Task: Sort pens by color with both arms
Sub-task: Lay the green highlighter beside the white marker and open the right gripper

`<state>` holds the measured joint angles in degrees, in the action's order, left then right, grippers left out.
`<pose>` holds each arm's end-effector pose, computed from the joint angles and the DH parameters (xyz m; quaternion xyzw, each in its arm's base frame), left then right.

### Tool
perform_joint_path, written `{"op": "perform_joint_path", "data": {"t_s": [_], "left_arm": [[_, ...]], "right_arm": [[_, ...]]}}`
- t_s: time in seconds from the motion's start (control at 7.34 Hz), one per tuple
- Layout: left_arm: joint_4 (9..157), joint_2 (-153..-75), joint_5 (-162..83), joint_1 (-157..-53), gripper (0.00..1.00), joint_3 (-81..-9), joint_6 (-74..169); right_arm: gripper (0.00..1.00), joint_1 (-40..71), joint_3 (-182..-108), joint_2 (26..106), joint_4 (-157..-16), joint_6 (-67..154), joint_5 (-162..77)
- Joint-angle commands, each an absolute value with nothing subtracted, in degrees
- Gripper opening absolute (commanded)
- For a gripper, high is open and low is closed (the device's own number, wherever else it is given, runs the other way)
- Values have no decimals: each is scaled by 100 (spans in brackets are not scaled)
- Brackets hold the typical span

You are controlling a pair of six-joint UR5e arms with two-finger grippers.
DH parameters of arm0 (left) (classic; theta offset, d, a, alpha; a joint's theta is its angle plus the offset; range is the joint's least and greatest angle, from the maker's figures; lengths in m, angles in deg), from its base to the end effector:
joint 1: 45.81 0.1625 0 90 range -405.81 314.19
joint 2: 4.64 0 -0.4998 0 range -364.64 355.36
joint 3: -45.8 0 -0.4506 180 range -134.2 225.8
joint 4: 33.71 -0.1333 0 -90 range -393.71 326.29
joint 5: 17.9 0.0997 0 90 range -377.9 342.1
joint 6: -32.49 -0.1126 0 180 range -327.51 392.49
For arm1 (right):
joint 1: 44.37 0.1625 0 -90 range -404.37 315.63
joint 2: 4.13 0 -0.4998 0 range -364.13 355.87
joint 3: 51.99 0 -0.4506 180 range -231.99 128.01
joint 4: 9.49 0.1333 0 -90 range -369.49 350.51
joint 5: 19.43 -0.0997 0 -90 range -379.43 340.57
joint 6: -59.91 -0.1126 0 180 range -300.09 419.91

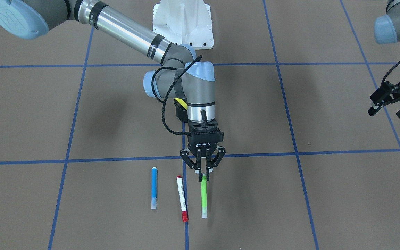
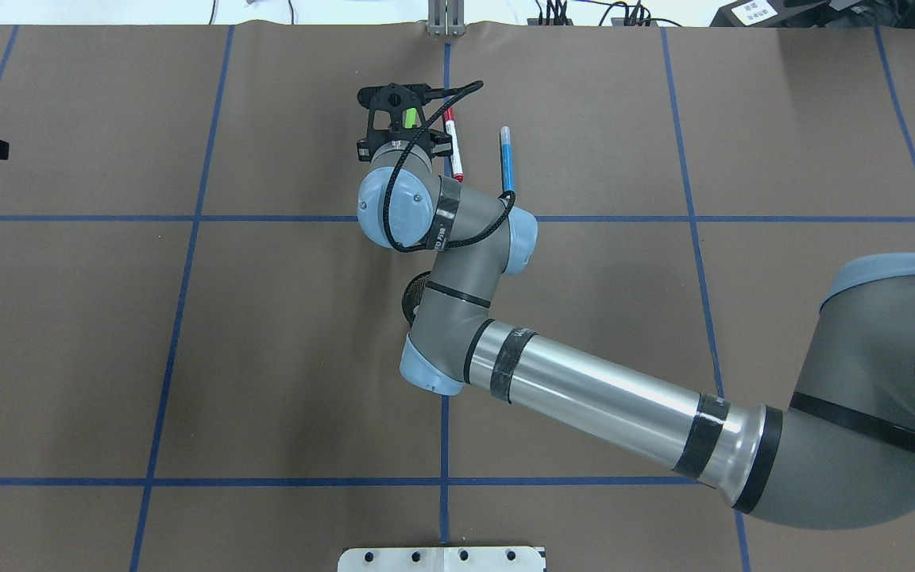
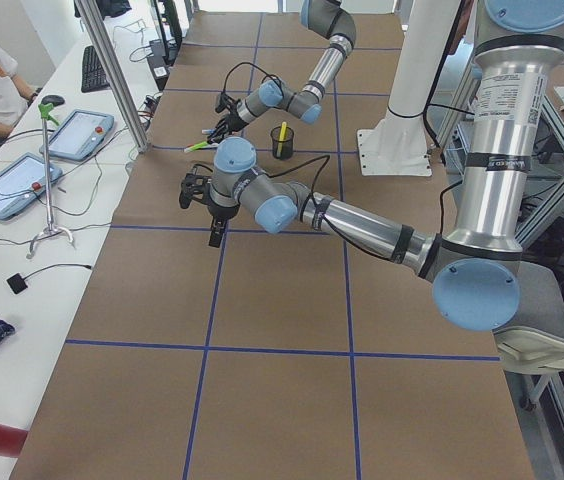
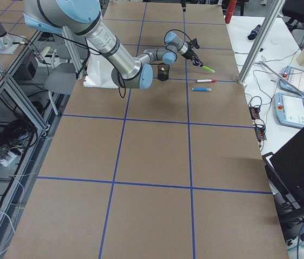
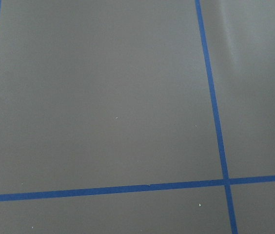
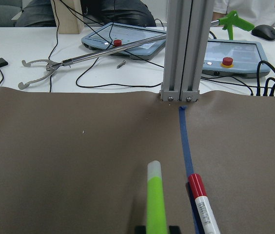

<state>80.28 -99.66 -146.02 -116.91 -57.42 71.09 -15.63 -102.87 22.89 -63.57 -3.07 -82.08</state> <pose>0.1356 -0.5931 0.5179 0.1520 0.4309 -0.0349 0.8888 -0.7825 -0.6402 0.1715 0.4076 -0.3322 0.1304 0.8405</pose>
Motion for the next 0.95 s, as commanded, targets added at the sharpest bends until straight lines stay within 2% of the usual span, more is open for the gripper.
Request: {"op": "perform_joint_path", "data": {"t_s": [0.0,0.41,0.54,0.68,0.82], "left_arm": [[8028,-9965,-14596,-11691,100,-5747,7116],[8028,-9974,-14596,-11691,100,-5756,7116],[8028,-9966,-14604,-11691,100,-5756,7116],[8020,-9974,-14596,-11691,100,-5756,7125],[8019,-9974,-14604,-11691,100,-5756,7125]], "right_arm": [[0,-1563,-10086,2189,-6354,-65,-8236],[1,-1589,-10086,2198,-6354,-47,-8245],[37,-1589,-10164,2224,-6354,-47,-8324],[60,-1598,-10226,2241,-6354,-47,-8342],[71,-1607,-10357,2320,-6354,-56,-8342]]}}
